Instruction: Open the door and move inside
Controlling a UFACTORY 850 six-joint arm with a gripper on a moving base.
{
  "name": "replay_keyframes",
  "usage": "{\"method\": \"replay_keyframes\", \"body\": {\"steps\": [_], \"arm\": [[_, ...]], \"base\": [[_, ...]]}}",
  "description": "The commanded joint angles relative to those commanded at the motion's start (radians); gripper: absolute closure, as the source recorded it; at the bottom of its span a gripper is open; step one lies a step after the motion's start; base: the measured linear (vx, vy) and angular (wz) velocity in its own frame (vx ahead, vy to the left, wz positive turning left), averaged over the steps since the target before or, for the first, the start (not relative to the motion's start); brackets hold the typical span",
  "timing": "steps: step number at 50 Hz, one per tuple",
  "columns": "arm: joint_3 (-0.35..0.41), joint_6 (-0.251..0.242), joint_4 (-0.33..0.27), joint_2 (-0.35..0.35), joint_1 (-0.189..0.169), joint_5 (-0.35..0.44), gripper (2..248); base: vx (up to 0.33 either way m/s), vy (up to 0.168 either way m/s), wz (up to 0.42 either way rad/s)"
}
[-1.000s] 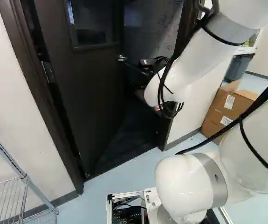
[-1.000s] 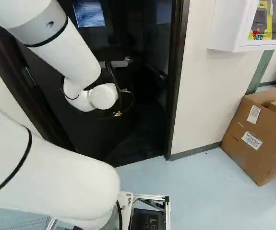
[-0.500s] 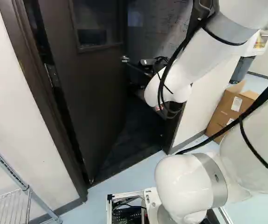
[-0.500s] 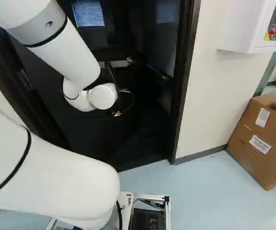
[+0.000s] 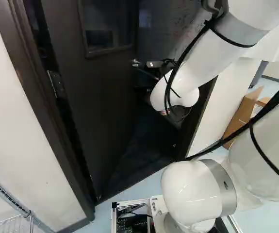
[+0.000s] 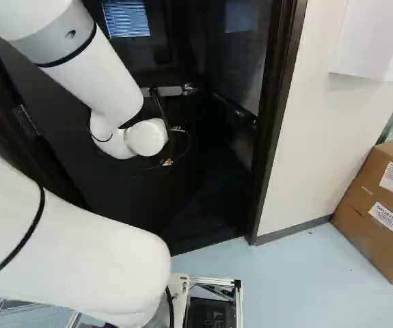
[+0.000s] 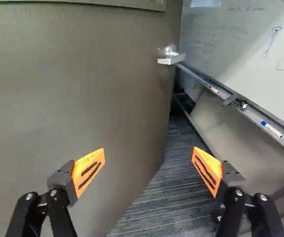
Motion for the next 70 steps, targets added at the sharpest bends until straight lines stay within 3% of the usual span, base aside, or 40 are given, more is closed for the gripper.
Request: {"method": "replay_keyframes", "body": {"steps": [44, 70], "arm": [[0.0, 0.0, 0.0, 0.0, 0.0, 0.0, 3], [0.0, 0.0, 0.0, 0.0, 0.0, 0.0, 3]], "base": [[0.121, 0.005, -0.002], [0.122, 0.036, 0.156]]}}
